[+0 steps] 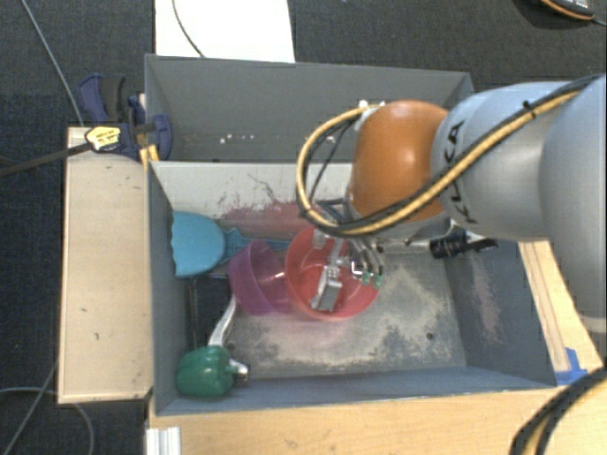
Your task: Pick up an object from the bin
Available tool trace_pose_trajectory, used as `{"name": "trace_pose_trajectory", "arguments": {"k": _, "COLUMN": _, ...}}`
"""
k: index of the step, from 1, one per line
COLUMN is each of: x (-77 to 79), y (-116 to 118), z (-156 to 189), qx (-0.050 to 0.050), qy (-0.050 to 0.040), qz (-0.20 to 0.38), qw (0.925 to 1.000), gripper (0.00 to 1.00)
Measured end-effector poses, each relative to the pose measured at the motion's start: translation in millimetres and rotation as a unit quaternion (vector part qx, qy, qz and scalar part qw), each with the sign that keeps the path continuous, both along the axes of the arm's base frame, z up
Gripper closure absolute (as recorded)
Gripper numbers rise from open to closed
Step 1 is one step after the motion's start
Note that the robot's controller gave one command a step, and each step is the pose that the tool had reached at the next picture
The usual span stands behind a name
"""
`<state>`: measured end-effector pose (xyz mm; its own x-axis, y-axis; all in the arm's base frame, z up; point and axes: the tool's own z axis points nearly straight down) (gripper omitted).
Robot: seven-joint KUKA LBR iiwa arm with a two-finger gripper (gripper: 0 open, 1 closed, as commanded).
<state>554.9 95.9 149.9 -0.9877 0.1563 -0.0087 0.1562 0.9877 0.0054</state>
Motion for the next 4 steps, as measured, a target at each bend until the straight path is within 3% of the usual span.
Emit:
{"name": "trace_pose_trajectory", "arguments": {"k": 1, "x": -11.2, "y": 7, "z": -13, "qx": 0.0, "qy": -0.0013, "qz": 0.025, "qw": 0.9997, "gripper": 0.0}}
{"name": "trace_pose_trajectory", "arguments": {"k": 2, "x": -19.8, "y": 24, "z": -57, "qx": -0.002, "qy": -0.0026, "qz": 0.226, "qw": 0.9742, "gripper": 0.0}}
{"name": "trace_pose_trajectory", "arguments": {"k": 3, "x": -22.8, "y": 30, "z": -73, "qx": -0.001, "qy": -0.0022, "qz": 0.064, "qw": 0.998, "gripper": 0.0}}
{"name": "trace_pose_trajectory", "arguments": {"k": 4, "x": -4.3, "y": 34, "z": -75, "qx": -0.003, "qy": -0.0079, "qz": 0.163, "qw": 0.9867, "gripper": 0.0}}
